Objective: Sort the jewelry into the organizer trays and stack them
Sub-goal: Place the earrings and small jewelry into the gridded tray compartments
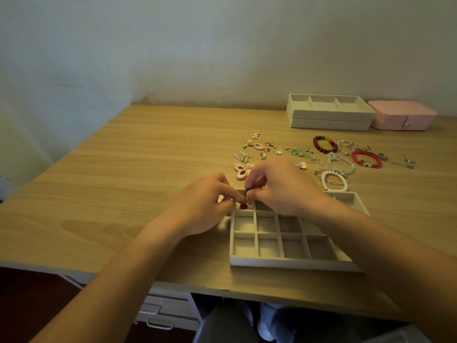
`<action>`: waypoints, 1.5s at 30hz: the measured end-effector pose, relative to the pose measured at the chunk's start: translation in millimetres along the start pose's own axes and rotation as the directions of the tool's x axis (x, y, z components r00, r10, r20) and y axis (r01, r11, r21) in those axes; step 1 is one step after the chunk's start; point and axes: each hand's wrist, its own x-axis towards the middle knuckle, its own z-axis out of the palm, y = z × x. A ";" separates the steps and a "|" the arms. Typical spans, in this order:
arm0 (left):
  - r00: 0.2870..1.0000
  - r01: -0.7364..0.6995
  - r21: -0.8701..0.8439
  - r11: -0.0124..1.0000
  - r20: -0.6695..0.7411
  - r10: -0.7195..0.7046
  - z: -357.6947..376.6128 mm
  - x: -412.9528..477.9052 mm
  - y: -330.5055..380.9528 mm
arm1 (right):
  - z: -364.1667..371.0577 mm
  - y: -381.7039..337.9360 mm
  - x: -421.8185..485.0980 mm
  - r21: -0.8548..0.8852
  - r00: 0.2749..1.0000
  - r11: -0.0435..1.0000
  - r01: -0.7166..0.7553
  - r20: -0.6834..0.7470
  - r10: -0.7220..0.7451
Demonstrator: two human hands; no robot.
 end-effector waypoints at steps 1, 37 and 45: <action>1.000 0.003 -0.068 0.998 -0.023 -0.004 1.3 0.4 -0.1 | -1.1 0.9 0.6 0.015 1.000 1.000 -0.005 0.000 0.005; 0.991 0.088 -0.098 0.991 -0.087 -0.097 5.4 11.9 0.9 | -4.6 2.2 -17.5 0.099 0.991 0.991 0.086 0.091 -0.095; 0.961 0.188 -0.043 0.981 -0.198 -0.193 0.4 15.6 19.2 | -23.9 15.1 -19.5 0.142 0.992 0.988 0.065 -0.113 -0.050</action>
